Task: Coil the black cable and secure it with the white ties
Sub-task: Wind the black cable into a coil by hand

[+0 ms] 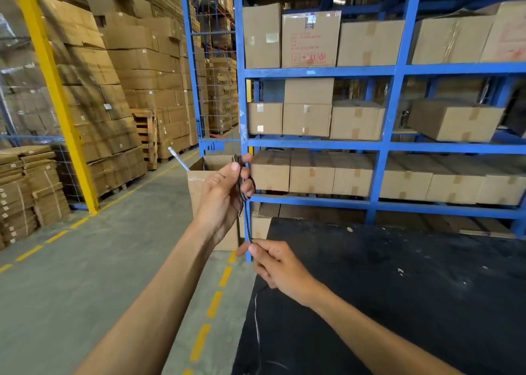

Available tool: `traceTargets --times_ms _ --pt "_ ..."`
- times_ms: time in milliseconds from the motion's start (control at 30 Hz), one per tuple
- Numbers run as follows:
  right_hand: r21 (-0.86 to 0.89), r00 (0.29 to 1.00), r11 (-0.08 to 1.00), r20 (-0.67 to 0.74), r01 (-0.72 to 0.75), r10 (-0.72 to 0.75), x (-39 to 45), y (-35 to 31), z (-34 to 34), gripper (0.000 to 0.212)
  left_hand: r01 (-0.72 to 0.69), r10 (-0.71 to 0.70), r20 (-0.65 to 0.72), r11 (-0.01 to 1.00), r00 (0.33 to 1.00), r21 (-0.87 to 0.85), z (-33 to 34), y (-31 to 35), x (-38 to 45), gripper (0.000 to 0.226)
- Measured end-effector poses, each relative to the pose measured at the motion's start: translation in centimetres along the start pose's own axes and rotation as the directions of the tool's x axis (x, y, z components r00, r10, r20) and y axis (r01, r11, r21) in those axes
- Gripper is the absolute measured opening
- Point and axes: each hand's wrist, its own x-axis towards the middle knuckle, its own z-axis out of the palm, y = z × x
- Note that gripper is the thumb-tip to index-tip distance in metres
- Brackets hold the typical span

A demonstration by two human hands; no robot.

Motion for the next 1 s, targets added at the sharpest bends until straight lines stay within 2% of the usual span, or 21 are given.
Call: traceTargets --times_ms 67,100,167,300,400,467,500,600,700,767,867,933,1000 --pt "-0.081 0.997 0.995 0.068 0.050 -0.045 -0.4 -1.1 -0.4 0.030 -0.036 0.063 -0.072 0.946 0.995 0.321 0.0 -1.2 0.0 0.023" --pt "-0.157 0.994 0.985 0.098 0.063 -0.048 -0.3 -1.6 -0.9 0.028 -0.040 0.088 -0.081 0.884 0.993 0.466 0.0 -1.9 -0.1 0.023" --pt "-0.251 0.987 0.967 0.159 0.053 -0.013 0.0 -2.5 -2.2 0.026 -0.055 0.110 -0.044 0.755 0.993 0.653 0.3 -2.9 -0.7 0.025" --pt "-0.258 0.984 0.966 0.173 -0.004 0.051 0.0 -4.0 -5.6 0.026 -0.146 0.072 0.128 0.550 0.989 0.822 0.2 -3.0 -1.3 0.028" --pt "-0.295 0.970 0.955 0.228 -0.019 0.090 0.2 -5.4 -7.3 0.026 -0.265 0.035 0.272 0.369 0.962 0.891 0.0 -2.4 -1.1 0.029" --pt "-0.321 0.963 0.947 0.251 -0.017 0.102 0.5 -6.2 -8.0 0.024 -0.299 -0.023 0.317 0.279 0.948 0.913 -0.2 -2.4 -1.0 0.025" --pt "-0.340 0.964 0.940 0.245 -0.013 0.101 0.7 -6.5 -8.3 0.023 -0.287 -0.043 0.311 0.280 0.949 0.916 -0.6 -2.4 -1.0 0.025" --pt "-0.370 0.981 0.929 0.174 -0.015 0.085 1.3 -6.8 -9.4 0.019 -0.232 -0.084 0.281 0.372 0.956 0.899 -1.4 -2.0 -1.3 0.031" --pt "-0.350 0.994 0.936 0.090 -0.019 0.054 1.7 -6.9 -9.9 0.014 -0.183 -0.160 0.261 0.385 0.952 0.904 -0.9 -1.3 -1.5 0.038" --pt "-0.370 1.000 0.929 0.010 0.003 0.001 1.8 -6.9 -10.4 0.015 -0.039 -0.247 0.195 0.521 0.949 0.853 -0.7 -0.7 -1.5 0.042" --pt "-0.363 0.993 0.932 -0.114 -0.004 -0.040 1.6 -6.2 -11.1 0.023 0.255 -0.394 0.113 0.762 0.912 0.595 -1.4 0.7 -1.6 0.033" --pt "-0.328 0.990 0.944 -0.137 -0.033 -0.013 1.3 -5.0 -10.8 0.027 0.381 -0.469 0.128 0.824 0.874 0.420 -1.6 1.4 -1.8 0.027" --pt "-0.319 0.989 0.947 -0.145 -0.032 -0.016 1.2 -3.7 -9.7 0.029 0.432 -0.498 0.200 0.851 0.844 0.298 -1.2 1.6 -2.0 0.026"
